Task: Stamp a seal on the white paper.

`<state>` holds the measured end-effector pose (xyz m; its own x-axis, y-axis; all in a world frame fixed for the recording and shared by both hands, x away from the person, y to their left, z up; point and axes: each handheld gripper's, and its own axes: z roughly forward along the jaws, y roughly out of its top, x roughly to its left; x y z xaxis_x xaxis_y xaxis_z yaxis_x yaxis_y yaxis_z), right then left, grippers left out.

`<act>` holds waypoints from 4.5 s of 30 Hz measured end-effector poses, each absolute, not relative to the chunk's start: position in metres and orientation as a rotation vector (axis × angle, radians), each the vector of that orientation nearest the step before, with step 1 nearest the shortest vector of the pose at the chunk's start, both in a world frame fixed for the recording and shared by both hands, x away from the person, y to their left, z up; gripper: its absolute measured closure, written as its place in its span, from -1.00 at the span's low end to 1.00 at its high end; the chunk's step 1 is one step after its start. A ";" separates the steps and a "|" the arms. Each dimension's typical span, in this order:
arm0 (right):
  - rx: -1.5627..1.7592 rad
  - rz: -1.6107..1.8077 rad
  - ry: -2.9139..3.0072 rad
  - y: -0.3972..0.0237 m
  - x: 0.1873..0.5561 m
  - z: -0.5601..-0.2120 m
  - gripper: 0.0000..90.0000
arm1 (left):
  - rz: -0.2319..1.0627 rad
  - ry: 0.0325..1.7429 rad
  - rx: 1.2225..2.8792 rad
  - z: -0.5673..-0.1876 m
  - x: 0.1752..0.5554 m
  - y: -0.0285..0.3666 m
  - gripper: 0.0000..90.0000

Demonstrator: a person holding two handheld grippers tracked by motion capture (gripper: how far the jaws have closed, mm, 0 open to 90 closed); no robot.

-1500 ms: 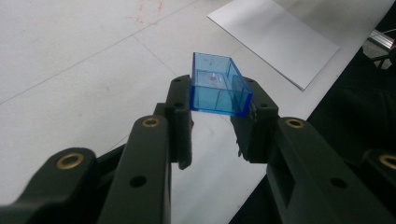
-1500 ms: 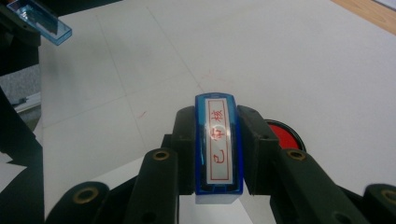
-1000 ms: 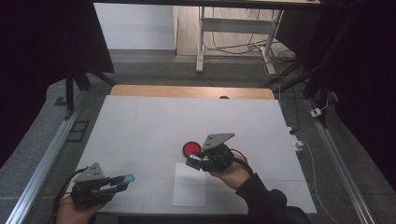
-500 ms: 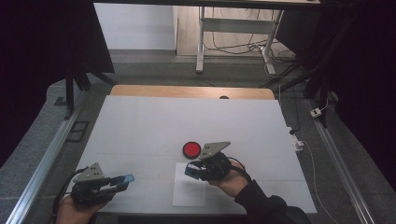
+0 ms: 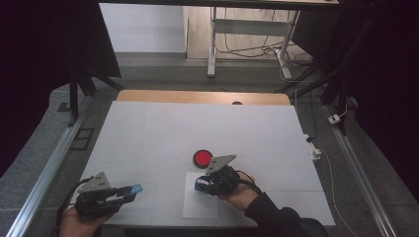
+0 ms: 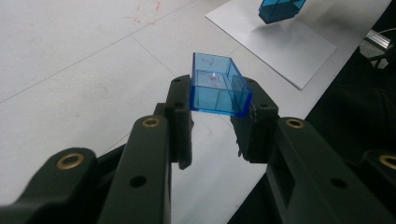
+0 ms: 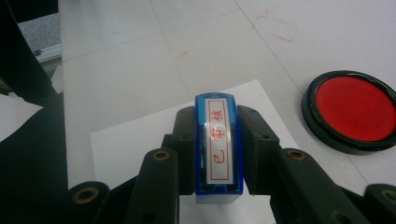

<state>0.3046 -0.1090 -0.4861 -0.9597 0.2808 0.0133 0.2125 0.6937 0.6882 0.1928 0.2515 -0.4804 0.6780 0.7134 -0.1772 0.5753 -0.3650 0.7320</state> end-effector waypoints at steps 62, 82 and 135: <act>0.455 1.174 2.812 -0.110 0.309 -0.504 0.57 | 0.212 0.990 2.082 -0.481 0.193 0.251 0.52; 0.337 1.082 2.755 -0.103 0.297 -0.502 0.57 | 0.209 0.989 2.083 -0.481 0.193 0.251 0.52; 0.441 1.260 2.707 -0.120 0.310 -0.464 0.56 | 0.203 0.989 2.072 -0.481 0.194 0.252 0.52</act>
<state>0.3101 -0.1197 -0.4643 -0.9500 0.3120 0.0114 0.2096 0.6103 0.7639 0.1936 0.2518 -0.4807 0.6798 0.7094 -0.1863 0.5787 -0.3627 0.7304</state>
